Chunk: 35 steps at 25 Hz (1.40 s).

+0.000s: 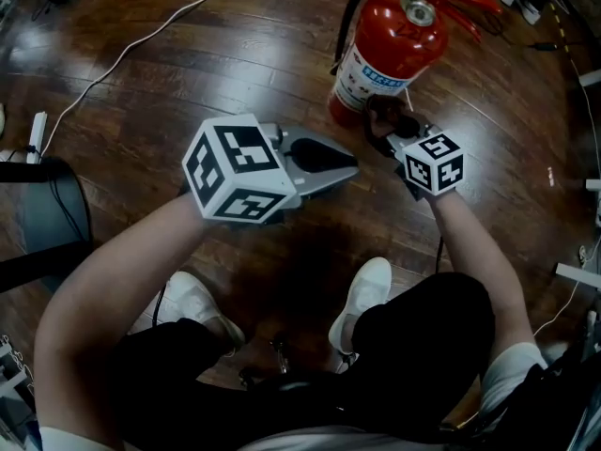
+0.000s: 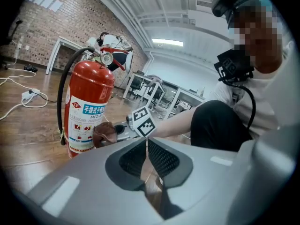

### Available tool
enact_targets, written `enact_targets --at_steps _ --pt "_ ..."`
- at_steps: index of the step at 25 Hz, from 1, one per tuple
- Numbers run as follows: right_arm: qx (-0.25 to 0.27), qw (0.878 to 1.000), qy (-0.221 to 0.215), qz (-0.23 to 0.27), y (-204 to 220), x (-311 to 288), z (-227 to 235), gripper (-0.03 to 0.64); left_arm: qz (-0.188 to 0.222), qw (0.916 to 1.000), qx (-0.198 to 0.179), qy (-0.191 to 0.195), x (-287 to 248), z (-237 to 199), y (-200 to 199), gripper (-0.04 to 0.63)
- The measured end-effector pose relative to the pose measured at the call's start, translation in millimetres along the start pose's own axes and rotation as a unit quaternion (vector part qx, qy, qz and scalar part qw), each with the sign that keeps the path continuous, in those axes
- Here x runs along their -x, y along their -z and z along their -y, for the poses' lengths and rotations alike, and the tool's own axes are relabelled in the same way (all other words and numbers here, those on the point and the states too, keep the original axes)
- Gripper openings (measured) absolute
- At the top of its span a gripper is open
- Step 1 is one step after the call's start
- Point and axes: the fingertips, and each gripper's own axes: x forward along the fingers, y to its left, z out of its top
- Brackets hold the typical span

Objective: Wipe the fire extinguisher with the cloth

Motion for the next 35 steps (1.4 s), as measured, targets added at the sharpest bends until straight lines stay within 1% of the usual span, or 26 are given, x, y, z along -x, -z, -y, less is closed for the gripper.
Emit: enact_targets --at_steps 5,8,10,12,14,16,18,21,24,27,29,31,33,35 --pt "-0.024 0.999 0.002 -0.039 43 -29 8 0.063 -0.001 1.0 -0.002 0.001 0 1 -1 0.014" --pt "-0.032 0.997 -0.005 -0.071 66 -41 8 0.063 -0.003 1.0 0.0 0.001 1 3 2 0.014" --pt "-0.033 0.996 -0.009 -0.086 74 -46 7 0.063 -0.002 1.0 0.002 -0.001 4 3 2 0.014" --pt "-0.029 0.996 -0.012 -0.085 72 -45 3 0.063 0.0 1.0 0.003 -0.002 6 3 3 0.014" --pt "-0.021 0.997 -0.017 -0.069 58 -36 -6 0.063 0.0 1.0 0.003 -0.003 9 2 4 0.014" --pt "-0.013 0.999 -0.025 -0.042 35 -20 -18 0.063 0.001 1.0 0.003 -0.005 12 0 5 0.014" --pt "-0.004 0.999 -0.032 -0.013 5 1 -31 0.063 0.002 1.0 0.002 -0.006 13 -2 6 0.014" --pt "0.009 0.998 -0.037 0.043 -50 37 -46 0.063 0.0 1.0 -0.001 -0.006 15 -2 6 0.014" --pt "0.022 0.994 -0.028 0.105 -109 70 -55 0.063 0.002 1.0 -0.007 -0.004 14 2 4 0.014" --pt "0.024 0.989 -0.011 0.143 -151 88 -54 0.063 0.003 0.9999 -0.011 0.0 12 7 3 0.014" --pt "0.019 0.987 0.003 0.157 -165 89 -48 0.063 0.002 0.9999 -0.013 0.003 12 10 2 0.014" --pt "0.009 0.987 0.013 0.162 -166 82 -41 0.063 0.001 0.9999 -0.014 0.005 12 11 3 0.014" --pt "-0.003 0.988 0.019 0.156 -153 70 -35 0.063 0.001 0.9999 -0.012 0.006 12 11 5 0.014" --pt "-0.007 0.99 0.024 0.139 -132 54 -31 0.063 0.002 0.9999 -0.009 0.005 13 10 6 0.014"
